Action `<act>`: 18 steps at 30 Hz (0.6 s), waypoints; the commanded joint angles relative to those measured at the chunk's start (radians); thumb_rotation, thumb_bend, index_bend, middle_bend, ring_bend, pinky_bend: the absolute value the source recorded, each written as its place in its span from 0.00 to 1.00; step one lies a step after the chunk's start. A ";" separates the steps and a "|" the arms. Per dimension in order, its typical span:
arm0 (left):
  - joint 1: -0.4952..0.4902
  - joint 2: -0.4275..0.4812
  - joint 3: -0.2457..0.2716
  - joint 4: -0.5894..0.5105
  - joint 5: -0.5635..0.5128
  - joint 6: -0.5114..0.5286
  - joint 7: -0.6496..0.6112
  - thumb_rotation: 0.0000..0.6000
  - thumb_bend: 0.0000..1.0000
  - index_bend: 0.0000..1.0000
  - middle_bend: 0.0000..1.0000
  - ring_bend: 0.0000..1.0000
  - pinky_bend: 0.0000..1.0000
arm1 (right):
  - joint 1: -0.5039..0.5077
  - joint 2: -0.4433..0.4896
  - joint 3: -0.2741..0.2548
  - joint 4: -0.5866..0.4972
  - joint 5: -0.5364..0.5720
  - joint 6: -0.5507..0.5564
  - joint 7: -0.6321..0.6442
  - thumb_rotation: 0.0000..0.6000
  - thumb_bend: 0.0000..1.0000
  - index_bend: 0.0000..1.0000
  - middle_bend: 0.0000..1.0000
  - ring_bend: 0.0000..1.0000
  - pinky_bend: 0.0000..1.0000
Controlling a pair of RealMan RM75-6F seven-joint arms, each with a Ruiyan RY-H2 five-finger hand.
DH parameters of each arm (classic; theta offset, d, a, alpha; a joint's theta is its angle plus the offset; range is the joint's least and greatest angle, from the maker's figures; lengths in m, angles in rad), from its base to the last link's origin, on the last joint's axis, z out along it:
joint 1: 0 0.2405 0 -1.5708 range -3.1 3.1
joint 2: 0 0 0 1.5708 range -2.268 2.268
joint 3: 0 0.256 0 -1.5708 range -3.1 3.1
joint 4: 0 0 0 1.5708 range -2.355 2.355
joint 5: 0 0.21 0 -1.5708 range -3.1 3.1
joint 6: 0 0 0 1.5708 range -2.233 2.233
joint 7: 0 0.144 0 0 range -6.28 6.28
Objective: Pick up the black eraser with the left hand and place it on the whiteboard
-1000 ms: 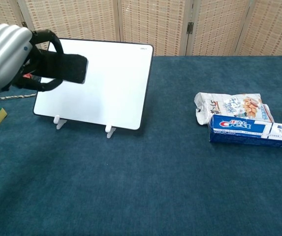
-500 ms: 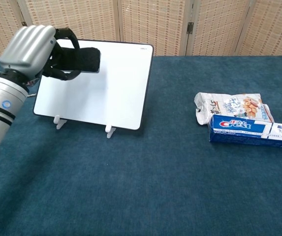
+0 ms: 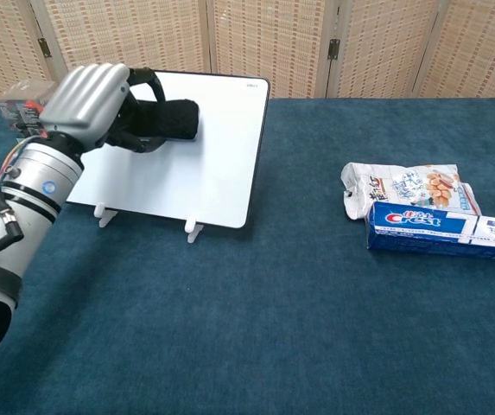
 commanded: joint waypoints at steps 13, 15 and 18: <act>-0.017 -0.019 0.032 0.029 -0.033 -0.038 -0.035 1.00 0.25 0.24 1.00 1.00 1.00 | -0.007 -0.004 0.000 0.001 0.002 0.009 -0.005 1.00 0.33 0.00 0.00 0.08 0.13; 0.005 -0.007 0.046 -0.003 -0.028 -0.013 -0.029 1.00 0.25 0.22 1.00 1.00 1.00 | -0.006 -0.004 0.001 0.002 0.005 0.007 -0.007 1.00 0.33 0.00 0.00 0.08 0.13; 0.084 0.047 0.106 -0.118 0.007 0.056 0.002 1.00 0.25 0.20 1.00 1.00 1.00 | -0.007 -0.004 0.003 0.002 0.007 0.008 -0.006 1.00 0.33 0.00 0.00 0.08 0.13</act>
